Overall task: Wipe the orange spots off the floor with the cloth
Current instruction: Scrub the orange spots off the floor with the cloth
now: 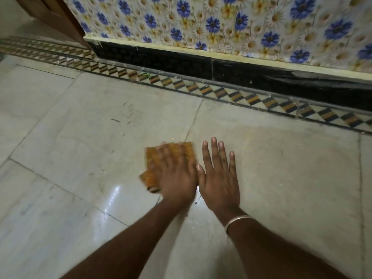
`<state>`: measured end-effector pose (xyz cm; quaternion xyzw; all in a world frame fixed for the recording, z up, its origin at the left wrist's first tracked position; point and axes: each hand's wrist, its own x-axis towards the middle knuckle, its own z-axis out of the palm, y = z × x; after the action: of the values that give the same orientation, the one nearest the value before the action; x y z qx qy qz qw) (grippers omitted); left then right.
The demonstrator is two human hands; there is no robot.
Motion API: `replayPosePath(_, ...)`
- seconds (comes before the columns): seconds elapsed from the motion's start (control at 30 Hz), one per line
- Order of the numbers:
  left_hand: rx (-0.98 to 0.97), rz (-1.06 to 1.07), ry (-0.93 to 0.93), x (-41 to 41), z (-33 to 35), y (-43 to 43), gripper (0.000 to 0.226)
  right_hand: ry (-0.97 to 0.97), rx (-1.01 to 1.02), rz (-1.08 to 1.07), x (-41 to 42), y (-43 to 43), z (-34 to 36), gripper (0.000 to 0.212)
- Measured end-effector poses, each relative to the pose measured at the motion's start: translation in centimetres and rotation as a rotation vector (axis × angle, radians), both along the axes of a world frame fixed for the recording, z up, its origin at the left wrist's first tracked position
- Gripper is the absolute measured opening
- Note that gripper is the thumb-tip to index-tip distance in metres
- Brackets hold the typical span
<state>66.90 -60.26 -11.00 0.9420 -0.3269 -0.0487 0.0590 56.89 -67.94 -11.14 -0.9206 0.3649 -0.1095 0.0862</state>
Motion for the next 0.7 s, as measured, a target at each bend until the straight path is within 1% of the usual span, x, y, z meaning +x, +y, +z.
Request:
replayPosePath(0.07, 0.029, -0.21, -0.011, 1.7, 0.6, -2.8, 0.07, 0.022, 0.016, -0.048, 0.0, -0.1, -0.3, 0.063)
replayPosePath(0.1, 0.053, -0.265, -0.008, 3.9, 0.9, -3.8, 0.069, 0.034, 0.03, -0.068, 0.1, -0.3, -0.5, 0.063)
replayPosePath(0.13, 0.074, -0.245, -0.005, 6.4, 1.1, -4.1, 0.066, 0.044, 0.044, -0.082, 0.1, -0.3, -0.7, 0.063)
replayPosePath(0.2, 0.101, -0.022, 0.022, 10.5, 1.0, -2.4, 0.065, 0.05, 0.066, -0.095, 0.1, -0.2, -1.0, 0.064)
replayPosePath(0.27, 0.05, 0.191, 0.032, 10.5, 0.7, 0.6, 0.066, 0.064, 0.068, -0.098, 0.2, -0.2, -1.1, 0.065)
replayPosePath(0.3, 0.039, 0.231, 0.016, 8.8, 0.7, 1.7, 0.066, 0.073, 0.071, -0.1, 0.3, -0.2, -1.0, 0.066)
replayPosePath(0.33, 0.027, 0.22, 0.009, 6.4, 0.9, 2.2, 0.066, 0.08, 0.073, -0.102, 0.3, -0.2, -1.0, 0.066)
replayPosePath(0.4, 0.014, 0.12, 0.012, 2.6, 0.6, 1.5, 0.069, 0.089, 0.075, -0.1, 0.4, -0.1, -0.9, 0.067)
replayPosePath(0.43, 0.005, 0.031, 0.019, 2.4, 0.5, 0.2, 0.069, 0.096, 0.073, -0.097, 0.4, -0.1, -0.9, 0.067)
replayPosePath(0.5, 0.025, -0.179, 0.02, 5.5, 0.9, -3.3, 0.066, 0.105, 0.068, -0.09, 0.4, -0.3, -0.8, 0.066)
replayPosePath(0.53, 0.049, -0.24, -0.001, 8.1, 0.9, -4.3, 0.065, 0.104, 0.065, -0.09, 0.4, -0.3, -0.8, 0.066)
replayPosePath(0.57, 0.065, -0.214, -0.006, 10.9, 0.9, -4.5, 0.064, 0.109, 0.06, -0.091, 0.3, -0.4, -0.8, 0.066)
replayPosePath(0.6, 0.074, -0.121, 0.002, 13.2, 0.8, -3.6, 0.064, 0.114, 0.06, -0.09, 0.2, -0.3, -0.7, 0.066)
replayPosePath(0.67, 0.02, 0.152, 0.049, 15.4, 0.2, 0.0, 0.065, 0.115, 0.056, -0.092, 0.4, -0.2, -0.8, 0.066)
replayPosePath(0.7, -0.009, 0.269, 0.049, 14.2, 0.0, 1.7, 0.066, 0.114, 0.059, -0.097, 0.4, -0.2, -0.9, 0.066)
